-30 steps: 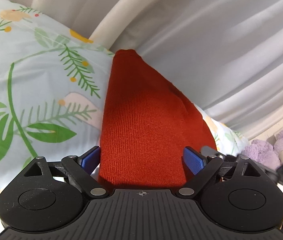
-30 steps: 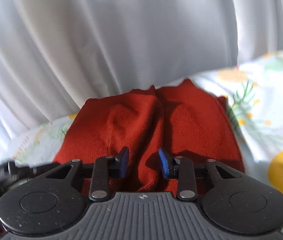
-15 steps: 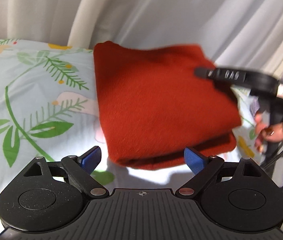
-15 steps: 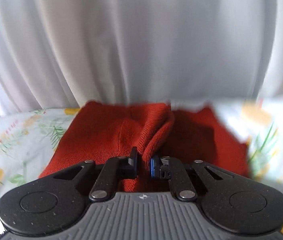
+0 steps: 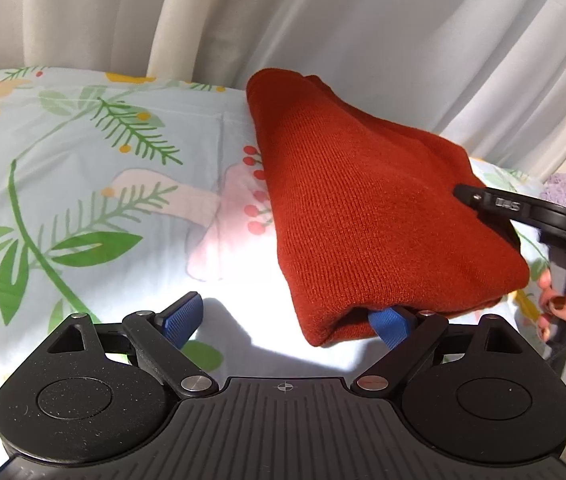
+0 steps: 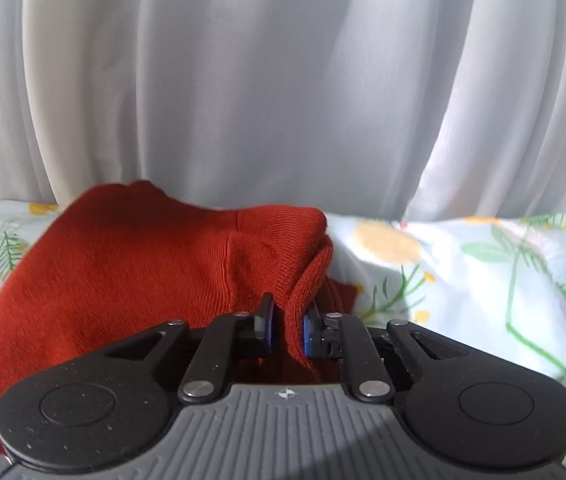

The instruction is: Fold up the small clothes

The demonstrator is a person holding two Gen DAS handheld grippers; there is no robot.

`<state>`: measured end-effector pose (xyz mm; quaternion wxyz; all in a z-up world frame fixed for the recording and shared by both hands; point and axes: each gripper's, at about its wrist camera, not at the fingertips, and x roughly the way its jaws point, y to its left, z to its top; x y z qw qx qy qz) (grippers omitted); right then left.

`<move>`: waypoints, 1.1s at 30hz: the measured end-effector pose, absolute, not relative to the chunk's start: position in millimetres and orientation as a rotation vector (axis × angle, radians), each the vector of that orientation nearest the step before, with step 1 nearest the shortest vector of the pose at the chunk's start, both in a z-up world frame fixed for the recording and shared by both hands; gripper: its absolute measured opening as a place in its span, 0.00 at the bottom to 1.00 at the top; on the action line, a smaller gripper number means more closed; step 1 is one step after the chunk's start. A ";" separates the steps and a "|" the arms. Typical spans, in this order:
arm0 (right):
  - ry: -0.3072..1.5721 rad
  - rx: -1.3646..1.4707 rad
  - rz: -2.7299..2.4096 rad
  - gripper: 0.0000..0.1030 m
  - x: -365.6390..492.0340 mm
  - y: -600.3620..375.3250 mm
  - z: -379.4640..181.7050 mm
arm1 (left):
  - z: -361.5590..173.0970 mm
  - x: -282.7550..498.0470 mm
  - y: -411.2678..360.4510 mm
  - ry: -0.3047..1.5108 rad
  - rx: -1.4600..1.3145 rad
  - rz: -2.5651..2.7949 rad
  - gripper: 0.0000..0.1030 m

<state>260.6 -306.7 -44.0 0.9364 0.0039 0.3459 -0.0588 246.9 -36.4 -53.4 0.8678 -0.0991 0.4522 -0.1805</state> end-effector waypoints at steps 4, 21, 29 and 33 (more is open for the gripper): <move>0.680 0.234 -0.130 0.30 230.5 -338.2 -33.3 | -52.2 248.5 -34.6 0.945 -0.215 -0.371 0.91; 0.617 1.058 0.189 0.18 159.4 -382.6 -65.2 | -43.6 248.6 -34.9 0.914 -0.172 -0.275 0.93; 0.716 0.912 0.014 0.36 149.6 -403.6 -72.9 | -28.0 244.8 2.5 0.966 -0.159 -0.248 0.92; 0.617 0.762 -0.048 0.40 150.1 -414.8 -40.0 | -4.7 254.6 25.7 0.858 -0.153 -0.012 0.91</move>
